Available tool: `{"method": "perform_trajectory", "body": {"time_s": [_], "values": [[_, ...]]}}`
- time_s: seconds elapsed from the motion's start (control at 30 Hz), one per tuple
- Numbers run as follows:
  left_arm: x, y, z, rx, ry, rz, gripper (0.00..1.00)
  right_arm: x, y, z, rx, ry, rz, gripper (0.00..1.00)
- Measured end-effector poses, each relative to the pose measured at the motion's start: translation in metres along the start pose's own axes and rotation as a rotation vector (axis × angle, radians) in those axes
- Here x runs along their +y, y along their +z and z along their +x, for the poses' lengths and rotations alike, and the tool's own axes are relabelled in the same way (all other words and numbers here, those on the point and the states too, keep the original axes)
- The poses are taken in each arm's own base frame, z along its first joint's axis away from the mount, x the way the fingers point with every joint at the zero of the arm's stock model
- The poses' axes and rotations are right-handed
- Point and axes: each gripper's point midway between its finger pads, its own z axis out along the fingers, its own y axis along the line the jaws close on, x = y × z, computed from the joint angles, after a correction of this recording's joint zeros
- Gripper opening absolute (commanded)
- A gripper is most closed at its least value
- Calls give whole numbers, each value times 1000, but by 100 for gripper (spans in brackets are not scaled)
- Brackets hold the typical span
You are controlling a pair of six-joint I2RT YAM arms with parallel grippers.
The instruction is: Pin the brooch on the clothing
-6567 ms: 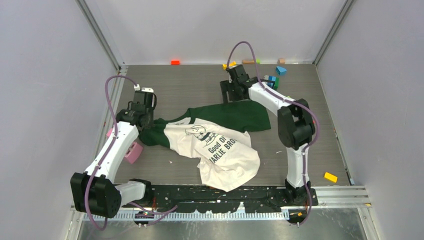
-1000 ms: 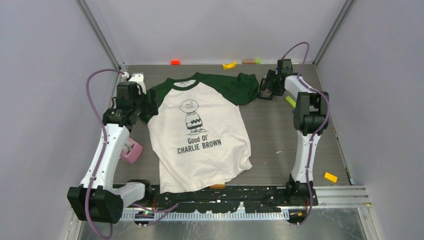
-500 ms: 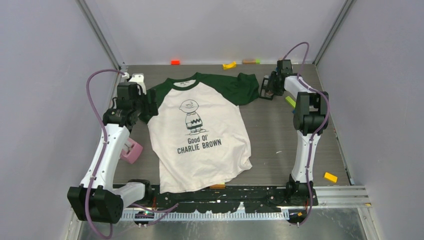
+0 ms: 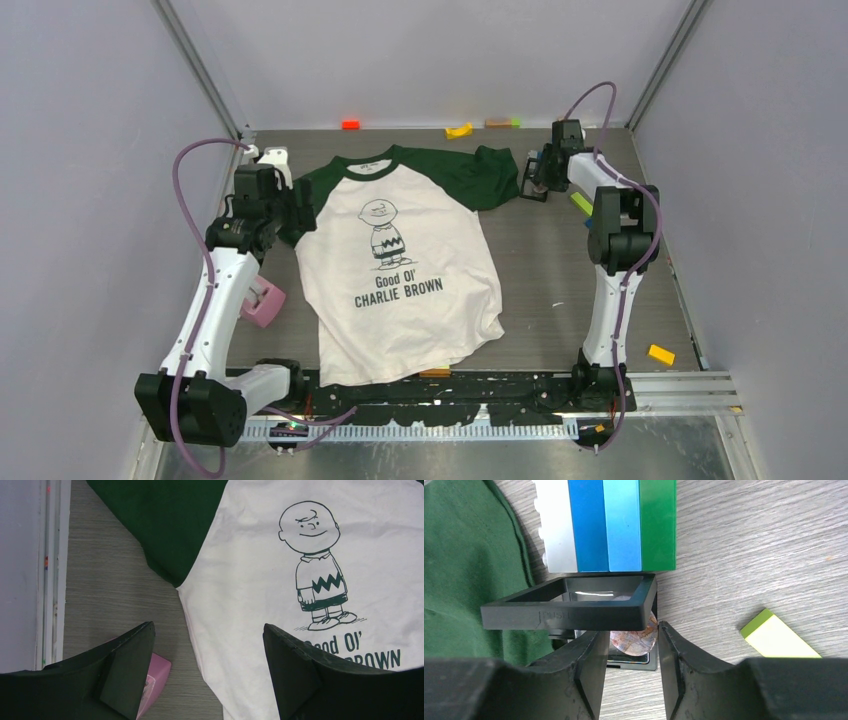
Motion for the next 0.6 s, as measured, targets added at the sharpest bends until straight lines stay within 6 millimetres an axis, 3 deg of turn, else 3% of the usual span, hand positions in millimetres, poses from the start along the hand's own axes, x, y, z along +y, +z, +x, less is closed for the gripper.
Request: {"method": "perform_trajectory", "body": {"time_s": [0.23,0.43,0.6], "values": [[0,0,0,-1,0,0,82,-2,-1,5,3,-8,4,22],[0,-2,-2,-13,-2,1,81,2,-15,-7,-36,0,-20,4],[0,-5,-4,-25,-3,2,81,6,-28,-13,-61,6,-37,1]]}}
